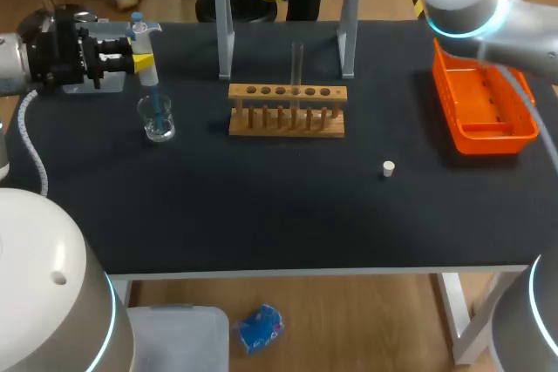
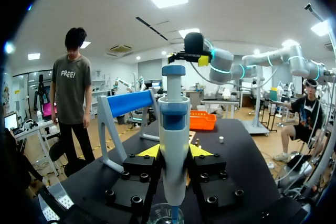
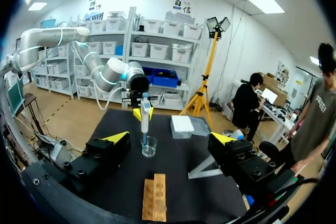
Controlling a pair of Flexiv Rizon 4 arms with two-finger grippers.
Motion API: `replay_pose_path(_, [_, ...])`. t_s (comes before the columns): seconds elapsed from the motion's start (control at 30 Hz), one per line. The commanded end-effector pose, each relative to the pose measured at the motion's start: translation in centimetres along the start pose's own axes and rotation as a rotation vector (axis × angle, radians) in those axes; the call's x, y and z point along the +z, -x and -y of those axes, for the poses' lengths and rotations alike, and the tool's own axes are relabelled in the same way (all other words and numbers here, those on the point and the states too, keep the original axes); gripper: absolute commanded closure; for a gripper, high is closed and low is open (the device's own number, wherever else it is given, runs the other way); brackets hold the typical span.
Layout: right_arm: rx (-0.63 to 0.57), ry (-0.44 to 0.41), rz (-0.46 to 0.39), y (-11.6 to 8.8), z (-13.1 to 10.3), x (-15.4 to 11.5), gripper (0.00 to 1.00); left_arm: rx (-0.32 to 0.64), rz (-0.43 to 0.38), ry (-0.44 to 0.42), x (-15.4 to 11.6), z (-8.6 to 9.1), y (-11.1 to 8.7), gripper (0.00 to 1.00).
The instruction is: Invert the test tube, pick up the pipette, mount the tip to pipette, aspirate from beaker and dispense into the tube, eject the tip, return the pipette, and cap with the stopper.
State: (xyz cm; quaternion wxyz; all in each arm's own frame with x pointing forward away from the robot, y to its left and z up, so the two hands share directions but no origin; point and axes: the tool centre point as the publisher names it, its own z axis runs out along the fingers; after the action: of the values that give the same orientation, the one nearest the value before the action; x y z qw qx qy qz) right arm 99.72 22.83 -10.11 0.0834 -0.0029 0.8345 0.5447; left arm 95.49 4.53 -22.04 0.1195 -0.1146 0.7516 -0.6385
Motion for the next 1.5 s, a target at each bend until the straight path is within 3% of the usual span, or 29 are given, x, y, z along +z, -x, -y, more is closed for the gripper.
replay_pose_path(0.03, [0.011, 0.084, 0.022, -1.7, 4.0, -11.2, 0.00, -0.001, -0.001, 0.002, -0.1, 0.1, 0.0, 1.00])
replay_pose_path(0.33, [0.064, 0.149, 0.000, -4.7, 10.6, -14.1, 0.00, -0.001, -0.001, 0.002, -0.1, 0.1, 0.0, 1.00])
replay_pose_path(0.5, [0.092, 0.241, 0.006, -5.8, 13.9, -13.5, 0.00, -0.001, -0.001, 0.002, -0.1, 0.1, 0.0, 1.00])
replay_pose_path(0.63, [0.078, 0.260, 0.017, -6.6, 15.9, -11.9, 0.00, -0.001, -0.001, 0.002, -0.1, 0.1, 0.0, 1.00])
replay_pose_path(0.97, [0.060, 0.192, 0.044, -6.6, 17.4, -7.9, 0.00, -0.001, -0.001, 0.002, -0.1, 0.1, 0.0, 1.00])
replay_pose_path(1.5, [0.055, 0.170, 0.034, -5.8, 16.3, -5.0, 0.00, -0.001, -0.001, 0.002, -0.1, 0.1, 0.0, 1.00])
